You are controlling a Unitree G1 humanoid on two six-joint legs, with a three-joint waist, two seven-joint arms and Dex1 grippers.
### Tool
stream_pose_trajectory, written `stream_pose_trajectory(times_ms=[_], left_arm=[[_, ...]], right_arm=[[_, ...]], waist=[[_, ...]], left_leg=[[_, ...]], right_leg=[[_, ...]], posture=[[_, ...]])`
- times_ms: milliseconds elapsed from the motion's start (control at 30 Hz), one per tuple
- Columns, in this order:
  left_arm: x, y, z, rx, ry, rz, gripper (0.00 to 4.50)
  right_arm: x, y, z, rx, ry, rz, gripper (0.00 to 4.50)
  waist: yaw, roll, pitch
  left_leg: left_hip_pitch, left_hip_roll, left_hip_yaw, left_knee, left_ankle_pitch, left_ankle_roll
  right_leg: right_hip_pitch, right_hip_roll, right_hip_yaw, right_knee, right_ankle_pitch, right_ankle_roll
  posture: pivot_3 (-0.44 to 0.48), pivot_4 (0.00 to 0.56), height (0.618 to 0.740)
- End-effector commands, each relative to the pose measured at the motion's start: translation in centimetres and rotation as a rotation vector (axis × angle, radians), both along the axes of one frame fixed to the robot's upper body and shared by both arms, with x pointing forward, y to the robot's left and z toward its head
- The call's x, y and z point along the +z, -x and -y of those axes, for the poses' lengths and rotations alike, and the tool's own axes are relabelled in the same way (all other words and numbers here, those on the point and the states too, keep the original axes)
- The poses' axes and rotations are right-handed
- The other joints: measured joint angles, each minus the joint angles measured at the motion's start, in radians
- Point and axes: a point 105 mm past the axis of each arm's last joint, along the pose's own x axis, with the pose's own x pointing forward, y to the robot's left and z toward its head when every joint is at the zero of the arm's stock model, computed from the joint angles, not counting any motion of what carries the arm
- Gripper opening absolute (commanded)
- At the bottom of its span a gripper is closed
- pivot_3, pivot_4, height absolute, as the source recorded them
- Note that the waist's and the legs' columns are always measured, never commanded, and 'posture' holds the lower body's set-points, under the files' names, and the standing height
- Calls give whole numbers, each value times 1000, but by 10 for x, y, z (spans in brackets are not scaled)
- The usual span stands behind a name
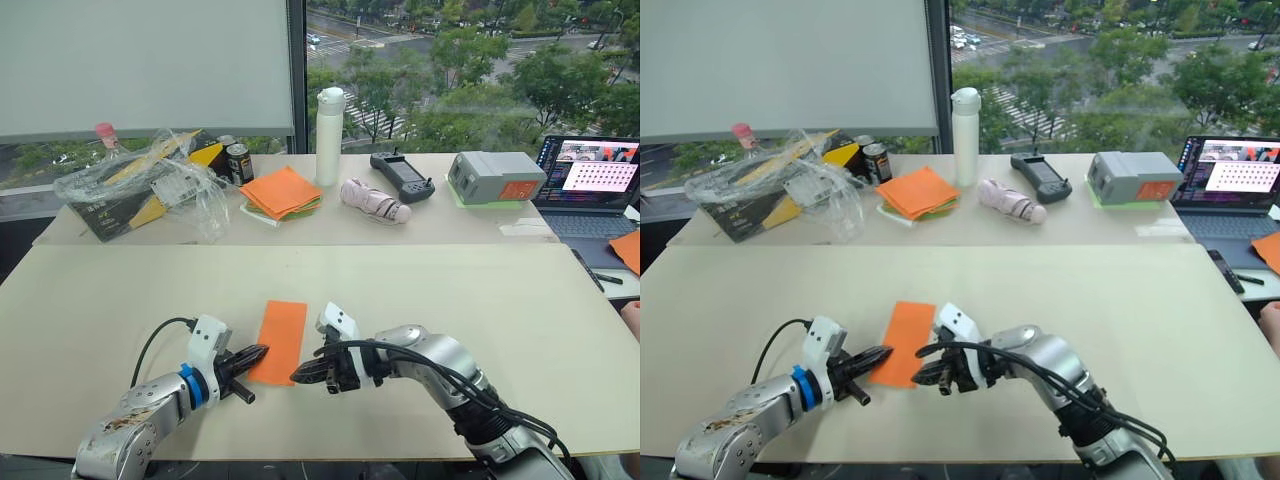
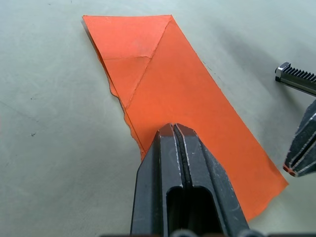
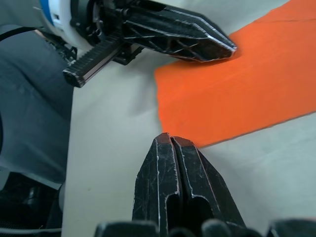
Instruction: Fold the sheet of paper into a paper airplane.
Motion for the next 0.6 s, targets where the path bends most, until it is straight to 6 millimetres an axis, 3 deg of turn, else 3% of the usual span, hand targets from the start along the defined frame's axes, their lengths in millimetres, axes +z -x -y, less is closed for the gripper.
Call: stream_pose_trajectory(times_ms=[33,333,600], left_arm=[[3,0,0,-1,-8,14,35],[3,1,-1,6,-8,13,35],[3,0,-1,5,-6,15,35]], right_arm=[[-8,10,-6,46,-2,-54,25],[-25,-7,-3,-25,73,16,25],[-25,-20,6,-67,86,52,25]], waist=[[0,0,0],[-4,-2,-1],[-3,-2,-2]], left_leg=[[0,0,0,0,0,0],[3,1,0,0,0,0],[6,1,0,0,0,0]], right_leg=[[0,0,0,0,0,0],[1,0,0,0,0,0],[4,1,0,1,0,-1]], posture=[[0,150,740],[0,150,740],[0,150,740]])
